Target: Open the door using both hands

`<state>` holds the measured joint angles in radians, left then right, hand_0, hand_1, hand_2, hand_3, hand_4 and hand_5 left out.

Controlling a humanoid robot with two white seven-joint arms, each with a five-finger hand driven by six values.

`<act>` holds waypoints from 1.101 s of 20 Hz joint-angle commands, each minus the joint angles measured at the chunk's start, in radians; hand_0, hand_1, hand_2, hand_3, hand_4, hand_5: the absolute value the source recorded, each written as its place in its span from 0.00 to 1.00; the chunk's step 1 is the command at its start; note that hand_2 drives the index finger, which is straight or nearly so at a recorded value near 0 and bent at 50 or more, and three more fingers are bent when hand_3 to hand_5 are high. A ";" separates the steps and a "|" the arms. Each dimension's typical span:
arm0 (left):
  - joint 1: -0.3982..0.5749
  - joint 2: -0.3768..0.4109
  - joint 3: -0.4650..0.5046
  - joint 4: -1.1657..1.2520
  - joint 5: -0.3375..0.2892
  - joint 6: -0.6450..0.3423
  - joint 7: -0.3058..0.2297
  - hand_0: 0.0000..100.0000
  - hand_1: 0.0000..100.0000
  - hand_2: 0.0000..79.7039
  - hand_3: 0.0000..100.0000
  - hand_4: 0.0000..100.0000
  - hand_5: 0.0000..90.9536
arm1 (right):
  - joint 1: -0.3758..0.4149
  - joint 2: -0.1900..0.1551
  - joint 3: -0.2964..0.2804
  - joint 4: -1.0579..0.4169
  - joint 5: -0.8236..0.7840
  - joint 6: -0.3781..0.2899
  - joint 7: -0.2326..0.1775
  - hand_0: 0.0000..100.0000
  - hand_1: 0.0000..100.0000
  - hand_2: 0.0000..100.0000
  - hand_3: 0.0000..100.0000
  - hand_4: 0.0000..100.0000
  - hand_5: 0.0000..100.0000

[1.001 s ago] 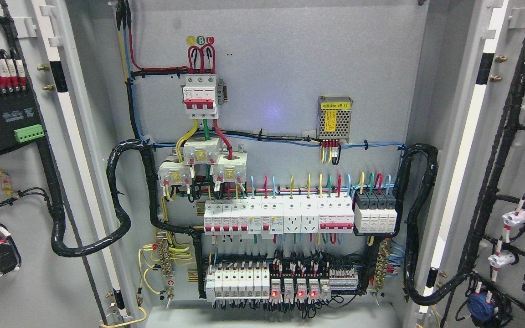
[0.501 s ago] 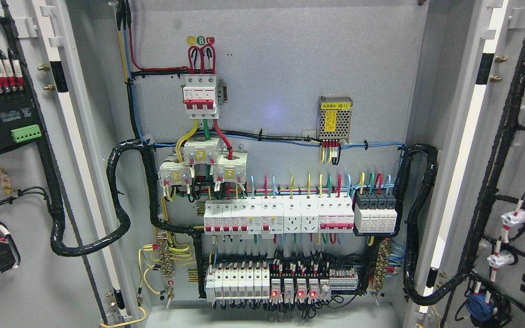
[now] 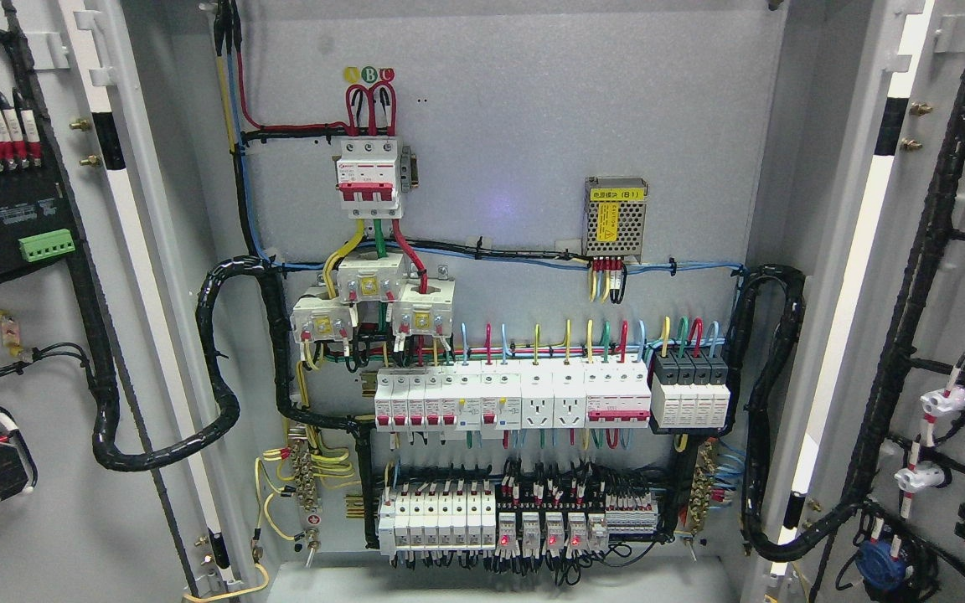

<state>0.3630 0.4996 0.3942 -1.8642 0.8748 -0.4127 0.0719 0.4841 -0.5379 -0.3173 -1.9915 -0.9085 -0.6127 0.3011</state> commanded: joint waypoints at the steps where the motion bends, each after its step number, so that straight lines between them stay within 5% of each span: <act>1: 0.013 0.002 -0.026 -0.070 0.000 0.000 -0.001 0.00 0.00 0.00 0.00 0.00 0.00 | -0.018 -0.013 0.138 -0.020 0.007 -0.001 0.003 0.19 0.00 0.00 0.00 0.00 0.00; 7: 0.054 -0.006 -0.141 -0.131 -0.023 -0.003 -0.001 0.00 0.00 0.00 0.00 0.00 0.00 | -0.021 -0.011 0.199 -0.018 0.008 0.001 0.003 0.19 0.00 0.00 0.00 0.00 0.00; 14: 0.083 -0.045 -0.351 -0.136 -0.167 -0.009 -0.001 0.00 0.00 0.00 0.00 0.00 0.00 | -0.019 -0.001 0.271 0.002 0.117 0.001 0.004 0.19 0.00 0.00 0.00 0.00 0.00; 22: 0.105 -0.148 -0.552 -0.099 -0.364 -0.011 -0.001 0.00 0.00 0.00 0.00 0.00 0.00 | -0.016 0.124 0.441 0.233 0.396 0.001 0.004 0.19 0.00 0.00 0.00 0.00 0.00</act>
<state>0.4495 0.4393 0.0821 -1.9701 0.6256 -0.4234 0.0690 0.4699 -0.5030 -0.0529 -1.9454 -0.6722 -0.6122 0.3055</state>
